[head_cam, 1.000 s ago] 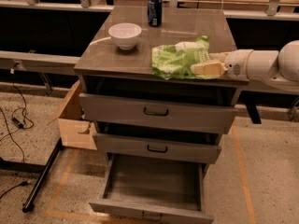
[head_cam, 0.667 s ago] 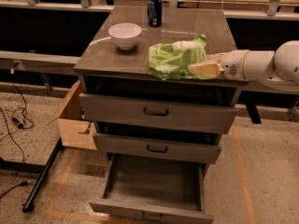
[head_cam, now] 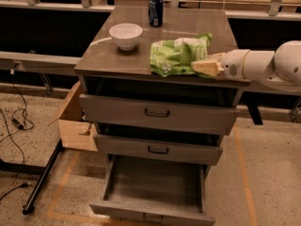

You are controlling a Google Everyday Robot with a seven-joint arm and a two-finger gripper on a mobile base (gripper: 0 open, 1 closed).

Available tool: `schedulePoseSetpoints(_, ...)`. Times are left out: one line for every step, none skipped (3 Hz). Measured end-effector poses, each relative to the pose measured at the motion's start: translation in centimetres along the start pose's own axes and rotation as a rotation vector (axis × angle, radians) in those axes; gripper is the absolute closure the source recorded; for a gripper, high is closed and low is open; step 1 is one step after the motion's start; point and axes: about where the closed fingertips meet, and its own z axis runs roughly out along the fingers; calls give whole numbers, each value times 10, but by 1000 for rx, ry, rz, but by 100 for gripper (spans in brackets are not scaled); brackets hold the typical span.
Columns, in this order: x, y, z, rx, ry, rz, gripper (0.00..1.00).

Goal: Place green rice chip bag into bottom drawer

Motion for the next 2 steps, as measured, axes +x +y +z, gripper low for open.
schedulePoseSetpoints(-9,2,-12,-20,-39,-48,100)
schedulePoseSetpoints(-22,22,-51,-90,-136,-215,100)
